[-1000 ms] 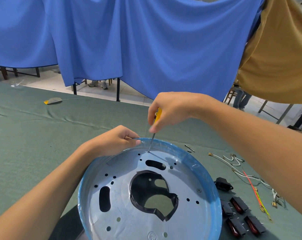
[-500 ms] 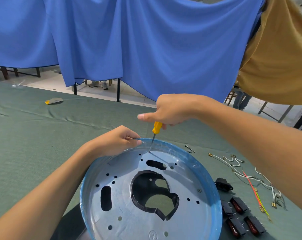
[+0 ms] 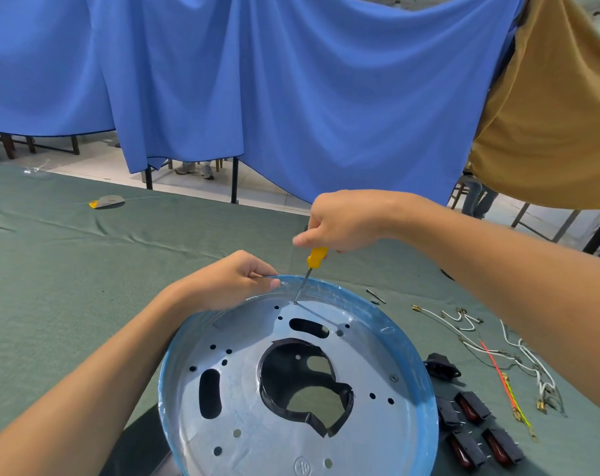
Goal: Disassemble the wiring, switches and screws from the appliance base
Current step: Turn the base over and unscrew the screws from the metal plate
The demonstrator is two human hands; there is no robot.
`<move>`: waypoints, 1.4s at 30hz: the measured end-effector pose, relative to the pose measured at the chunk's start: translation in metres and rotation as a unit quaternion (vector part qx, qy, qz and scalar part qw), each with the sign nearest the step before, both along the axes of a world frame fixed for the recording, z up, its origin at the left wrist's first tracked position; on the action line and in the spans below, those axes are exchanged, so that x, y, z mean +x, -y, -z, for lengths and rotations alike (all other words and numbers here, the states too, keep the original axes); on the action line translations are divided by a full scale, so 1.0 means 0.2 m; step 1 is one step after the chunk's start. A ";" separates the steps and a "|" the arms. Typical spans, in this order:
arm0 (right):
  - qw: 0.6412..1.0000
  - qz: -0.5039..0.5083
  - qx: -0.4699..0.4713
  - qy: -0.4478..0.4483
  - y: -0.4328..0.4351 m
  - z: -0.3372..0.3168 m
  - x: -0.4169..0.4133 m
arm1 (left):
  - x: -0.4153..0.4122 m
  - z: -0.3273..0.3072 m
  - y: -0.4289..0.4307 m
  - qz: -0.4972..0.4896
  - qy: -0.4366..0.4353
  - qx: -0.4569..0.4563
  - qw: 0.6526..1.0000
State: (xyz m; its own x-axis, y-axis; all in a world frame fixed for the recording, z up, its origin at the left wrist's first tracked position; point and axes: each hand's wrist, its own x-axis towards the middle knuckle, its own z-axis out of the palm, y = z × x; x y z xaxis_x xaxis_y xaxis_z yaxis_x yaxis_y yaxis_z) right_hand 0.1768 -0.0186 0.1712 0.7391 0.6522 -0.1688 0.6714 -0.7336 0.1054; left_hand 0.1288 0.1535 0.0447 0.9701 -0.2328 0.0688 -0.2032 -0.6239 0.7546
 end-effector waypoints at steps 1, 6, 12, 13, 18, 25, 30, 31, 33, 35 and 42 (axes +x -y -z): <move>1.000 -0.007 -0.004 -0.005 0.00 0.00 0.00 | 0.00 0.00 0.00 0.001 -0.001 -0.001 1.000; 1.000 -0.005 -0.020 -0.001 0.00 0.00 -0.01 | 0.00 0.00 0.00 0.005 0.003 -0.010 1.000; 0.998 -0.011 0.061 0.014 0.01 0.03 0.00 | 0.00 0.00 0.00 0.007 0.008 -0.003 1.000; 0.997 -0.009 0.077 0.000 0.01 0.02 0.00 | 0.00 -0.01 0.00 0.008 0.008 -0.004 1.000; 0.996 0.007 0.084 0.014 -0.02 0.03 -0.01 | -0.01 -0.01 0.00 0.007 0.010 -0.008 1.000; 0.996 0.006 0.086 0.009 -0.03 0.03 -0.02 | 0.01 0.01 -0.01 0.002 0.010 0.008 1.000; 0.994 0.005 0.108 0.028 -0.02 0.05 -0.01 | 0.01 0.01 -0.01 0.002 0.011 -0.001 1.000; 0.994 -0.002 0.110 0.021 -0.01 0.05 -0.01 | 0.01 0.01 -0.01 0.001 0.012 0.000 1.000; 0.994 -0.002 0.111 0.004 -0.01 0.04 -0.01 | 0.01 0.01 0.00 -0.001 0.012 0.001 1.000; 0.995 0.004 0.102 0.005 -0.02 0.04 -0.01 | 0.01 0.01 -0.01 -0.002 0.009 0.002 1.000; 0.993 -0.002 0.116 0.007 -0.01 0.04 -0.02 | 0.01 0.00 0.00 0.000 0.010 0.008 1.000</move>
